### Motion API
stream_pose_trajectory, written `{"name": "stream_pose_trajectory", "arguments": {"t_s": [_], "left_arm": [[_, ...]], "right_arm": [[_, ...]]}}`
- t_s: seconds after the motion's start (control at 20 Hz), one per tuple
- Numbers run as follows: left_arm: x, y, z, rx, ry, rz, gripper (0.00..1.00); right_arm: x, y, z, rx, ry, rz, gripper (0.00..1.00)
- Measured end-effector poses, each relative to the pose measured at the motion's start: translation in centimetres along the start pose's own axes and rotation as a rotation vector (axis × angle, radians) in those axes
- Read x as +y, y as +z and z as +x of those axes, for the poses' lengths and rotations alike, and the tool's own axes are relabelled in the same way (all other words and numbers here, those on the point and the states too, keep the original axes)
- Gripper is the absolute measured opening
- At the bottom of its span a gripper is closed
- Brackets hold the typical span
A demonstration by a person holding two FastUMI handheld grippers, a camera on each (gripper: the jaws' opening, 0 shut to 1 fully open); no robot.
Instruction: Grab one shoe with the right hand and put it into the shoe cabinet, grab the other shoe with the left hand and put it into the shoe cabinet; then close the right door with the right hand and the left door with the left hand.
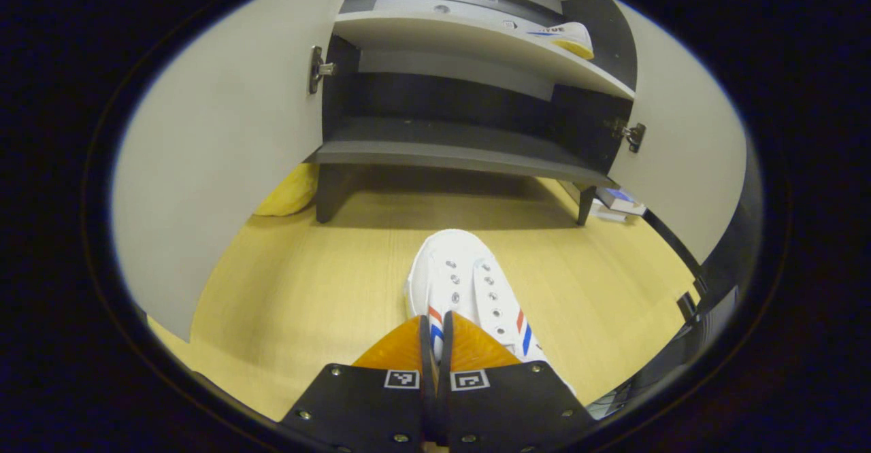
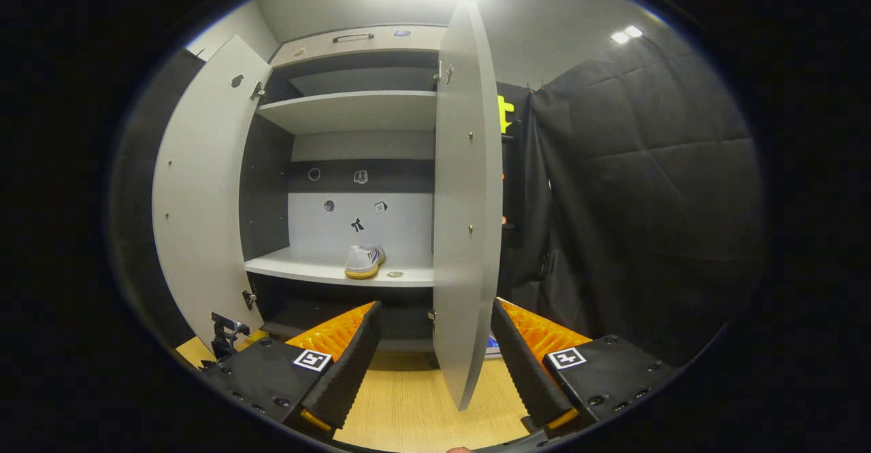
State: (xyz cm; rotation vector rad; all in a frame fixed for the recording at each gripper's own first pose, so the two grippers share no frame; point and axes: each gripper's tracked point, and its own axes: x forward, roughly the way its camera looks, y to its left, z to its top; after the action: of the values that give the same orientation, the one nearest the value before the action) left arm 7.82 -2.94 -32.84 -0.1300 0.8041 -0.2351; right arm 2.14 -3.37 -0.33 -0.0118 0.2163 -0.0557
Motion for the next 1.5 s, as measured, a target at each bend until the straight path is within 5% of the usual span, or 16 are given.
{"name": "stream_pose_trajectory", "arguments": {"t_s": [0.65,1.5], "left_arm": [[-2.7,12.8,-5.9,-0.233,-0.017,0.024,0.01],[-6.6,32.1,-9.2,-0.498,-0.04,0.045,0.01]], "right_arm": [[1.1,1.7,-0.6,-0.041,0.051,0.0,0.95],[-4.1,0.7,-1.1,-0.022,0.0,0.04,0.95]]}}
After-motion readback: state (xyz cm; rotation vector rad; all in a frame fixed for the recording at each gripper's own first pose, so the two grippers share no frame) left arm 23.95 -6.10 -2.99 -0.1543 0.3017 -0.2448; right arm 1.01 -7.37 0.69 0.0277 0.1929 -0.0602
